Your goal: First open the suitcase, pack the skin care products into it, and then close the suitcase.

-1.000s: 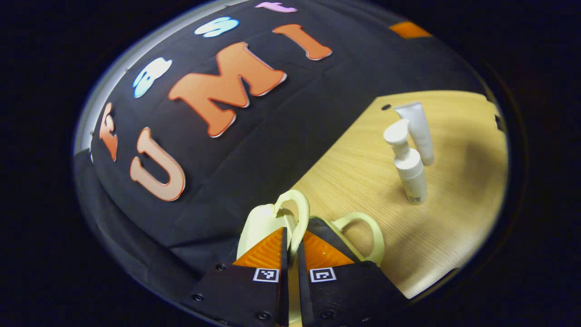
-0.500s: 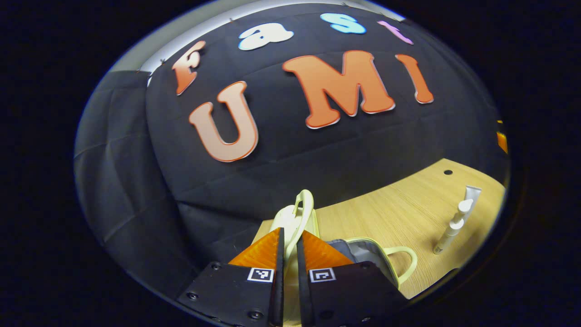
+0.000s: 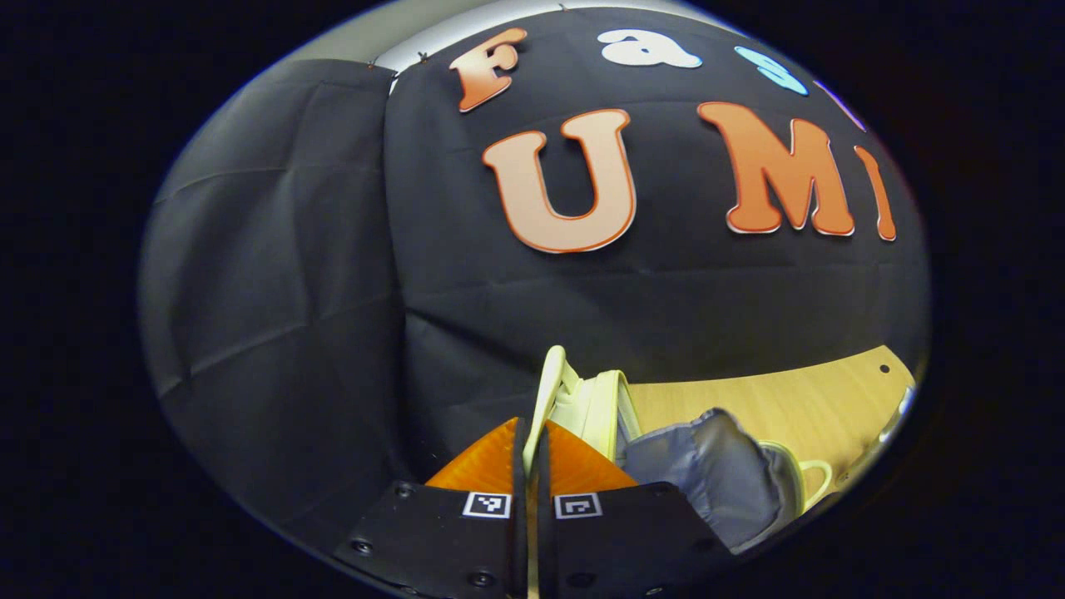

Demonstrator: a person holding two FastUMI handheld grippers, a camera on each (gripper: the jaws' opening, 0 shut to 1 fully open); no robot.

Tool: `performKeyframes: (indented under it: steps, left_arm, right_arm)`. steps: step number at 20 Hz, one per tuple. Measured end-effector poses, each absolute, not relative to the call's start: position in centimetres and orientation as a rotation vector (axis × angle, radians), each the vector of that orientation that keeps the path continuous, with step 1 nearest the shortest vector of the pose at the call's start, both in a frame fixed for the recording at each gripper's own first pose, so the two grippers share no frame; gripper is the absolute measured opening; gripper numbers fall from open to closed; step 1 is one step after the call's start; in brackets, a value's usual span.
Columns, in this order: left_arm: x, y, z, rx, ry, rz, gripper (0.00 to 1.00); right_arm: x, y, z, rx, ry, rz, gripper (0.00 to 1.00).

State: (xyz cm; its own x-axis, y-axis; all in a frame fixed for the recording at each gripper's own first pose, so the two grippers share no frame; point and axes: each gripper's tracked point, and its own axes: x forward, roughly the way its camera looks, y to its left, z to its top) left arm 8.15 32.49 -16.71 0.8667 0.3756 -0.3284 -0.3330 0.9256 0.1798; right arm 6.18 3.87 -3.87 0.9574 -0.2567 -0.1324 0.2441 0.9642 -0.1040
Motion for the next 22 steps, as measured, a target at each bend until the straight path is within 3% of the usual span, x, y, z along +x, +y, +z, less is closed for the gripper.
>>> performKeyframes:
  steps: [7, 11, 13, 19, 22]
  left_arm:
    - [6.5, 41.2, -25.3, -0.023, 0.518, 0.421, 0.05]
    - [6.6, 42.2, -30.3, -0.001, 0.669, 0.408, 0.05]
    - [6.5, 42.4, -29.9, 0.005, 0.724, 0.418, 0.05]
    - [6.0, 42.5, -31.2, 0.155, 0.810, 0.483, 0.17]
    - [6.5, 42.0, -30.2, 0.179, 0.768, 0.517, 0.31]
  right_arm:
    - [7.0, 5.4, -4.0, -0.091, 0.174, -0.266, 0.97]
    - [7.2, 5.8, -4.1, -0.082, 0.190, -0.281, 0.97]
    - [7.1, 5.8, -4.2, -0.083, 0.200, -0.293, 0.97]
    - [6.4, 5.8, -4.8, -0.086, 0.228, -0.313, 0.97]
    - [6.0, 5.6, -5.3, -0.086, 0.237, -0.319, 0.97]
